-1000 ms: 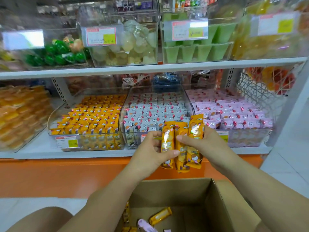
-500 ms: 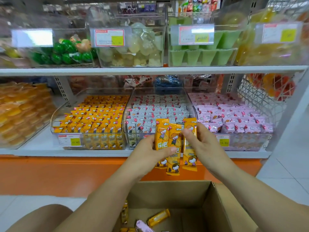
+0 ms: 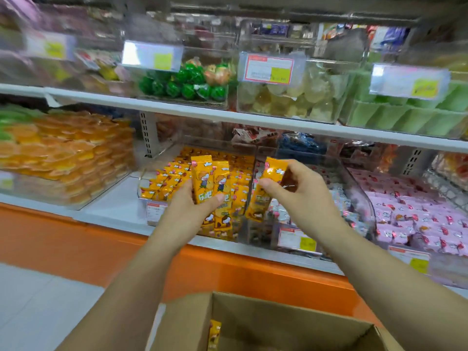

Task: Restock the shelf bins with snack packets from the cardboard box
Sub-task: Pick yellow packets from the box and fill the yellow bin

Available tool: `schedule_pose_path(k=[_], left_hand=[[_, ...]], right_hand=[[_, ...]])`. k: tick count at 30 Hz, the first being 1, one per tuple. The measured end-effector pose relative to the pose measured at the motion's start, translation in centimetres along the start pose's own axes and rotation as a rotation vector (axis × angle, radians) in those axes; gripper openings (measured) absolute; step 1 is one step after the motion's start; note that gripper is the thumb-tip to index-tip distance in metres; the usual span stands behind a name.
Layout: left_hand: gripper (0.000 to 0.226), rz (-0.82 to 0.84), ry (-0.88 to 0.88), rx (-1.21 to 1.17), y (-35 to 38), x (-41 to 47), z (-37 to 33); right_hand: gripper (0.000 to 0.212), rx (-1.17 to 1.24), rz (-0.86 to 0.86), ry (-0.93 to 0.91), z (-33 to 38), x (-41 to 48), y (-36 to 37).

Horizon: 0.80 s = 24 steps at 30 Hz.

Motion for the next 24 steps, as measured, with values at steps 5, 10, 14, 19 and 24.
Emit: schedule_pose_path(k=[5,10,14,19,24], left_hand=[[0.027,-0.244,0.028,-0.111,-7.1,2.1,1.5],[0.018,-0.512,0.05,-0.112,-12.9,2.4,3.1],[0.02,-0.612,0.035,-0.115,-15.9,2.4,4.3],[0.021,-0.623,0.004,-0.154,-17.5,2.7,5.8],[0.019,-0.611,-0.028,-0.207,-17.8,2.7,6.7]], right_hand=[[0.019,-0.03,0.001,-0.044,0.0,3.6,4.5],[0.028,-0.034,0.022,-0.066,0.2,6.3,10.4],[0.033,-0.023,0.062,-0.051,-0.4,7.8,15.2],[0.031,-0.064,0.135,-0.047,-1.3,8.7,19.0],[0.029,-0.268,0.357,-0.094,-2.1,8.6,23.9]])
Point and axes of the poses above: each hand's wrist, its own x-axis towards the middle knuckle, its own y-axis out of the palm, z = x × y, the point moved 10 cm from there along x, towards the middle knuckle, and after that the axes turned 12 degrees about -y, right-handed, at the moved point
